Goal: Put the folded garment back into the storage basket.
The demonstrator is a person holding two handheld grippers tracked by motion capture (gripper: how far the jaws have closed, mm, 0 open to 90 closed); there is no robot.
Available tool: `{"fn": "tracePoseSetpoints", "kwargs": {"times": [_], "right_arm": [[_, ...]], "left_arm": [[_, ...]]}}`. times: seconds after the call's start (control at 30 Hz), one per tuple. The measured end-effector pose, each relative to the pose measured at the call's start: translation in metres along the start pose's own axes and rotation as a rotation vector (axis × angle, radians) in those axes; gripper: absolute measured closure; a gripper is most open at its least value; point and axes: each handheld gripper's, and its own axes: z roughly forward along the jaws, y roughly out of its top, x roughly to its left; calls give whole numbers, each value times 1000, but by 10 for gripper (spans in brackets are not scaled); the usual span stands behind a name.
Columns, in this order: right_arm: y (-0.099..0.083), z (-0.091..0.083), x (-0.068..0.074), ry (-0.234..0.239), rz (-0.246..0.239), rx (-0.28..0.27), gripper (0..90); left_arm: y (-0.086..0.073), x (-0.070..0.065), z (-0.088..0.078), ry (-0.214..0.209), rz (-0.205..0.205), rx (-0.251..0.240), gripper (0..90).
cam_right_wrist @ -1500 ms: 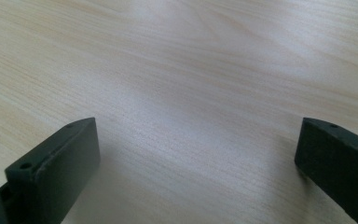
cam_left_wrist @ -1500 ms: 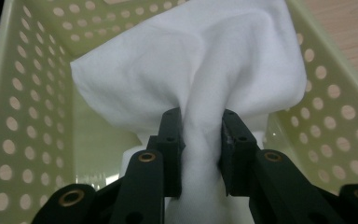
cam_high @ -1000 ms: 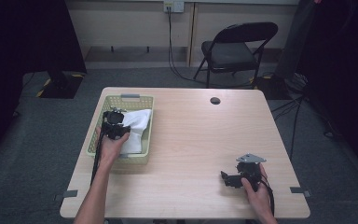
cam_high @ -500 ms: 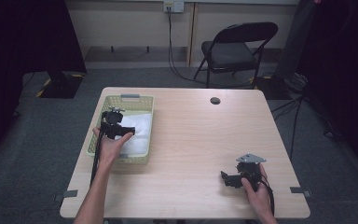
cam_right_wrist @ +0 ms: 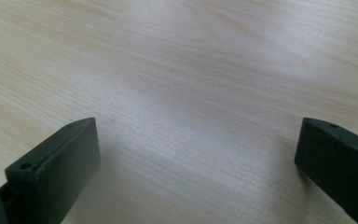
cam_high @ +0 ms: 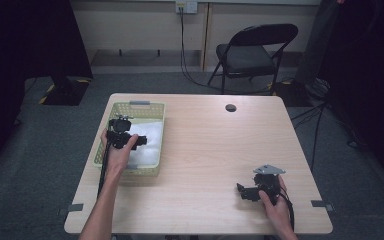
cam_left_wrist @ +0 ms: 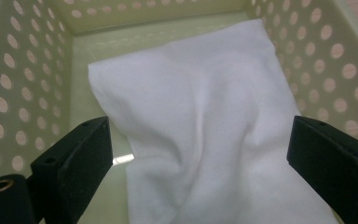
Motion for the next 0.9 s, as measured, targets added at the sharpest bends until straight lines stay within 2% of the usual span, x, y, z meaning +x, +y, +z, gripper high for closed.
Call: {"fn": "tracePoseSetpoints", "kwargs": {"times": [0.1,0.17,0.2,0.3,0.37,0.5,0.57,0.6,0.67,0.77,0.87,0.9], "right_arm": [[0,0,0,0,0,0,0],[0,0,0,0,0,0,0],[0,0,0,0,0,0,0],[0,0,0,0,0,0,0],[0,0,0,0,0,0,0],[0,0,0,0,0,0,0],[0,0,0,0,0,0,0],[0,0,0,0,0,0,0],[0,0,0,0,0,0,0],[0,0,0,0,0,0,0],[0,0,0,0,0,0,0],[0,0,0,0,0,0,0]], "left_arm": [[0,-4,2,48,22,24,63],[0,-6,2,54,36,21,62],[0,-9,1,59,57,11,62],[0,-10,3,84,42,22,62],[-1,-11,3,76,41,23,62],[-3,-14,0,98,60,-10,62],[-2,-14,-1,99,57,-17,62],[-2,-14,-2,85,42,-31,62],[-3,-14,-3,84,31,-46,62],[-6,-14,-3,90,16,-52,62],[-9,-14,-4,64,6,-56,62],[-10,-15,-5,74,4,-55,62]]}}
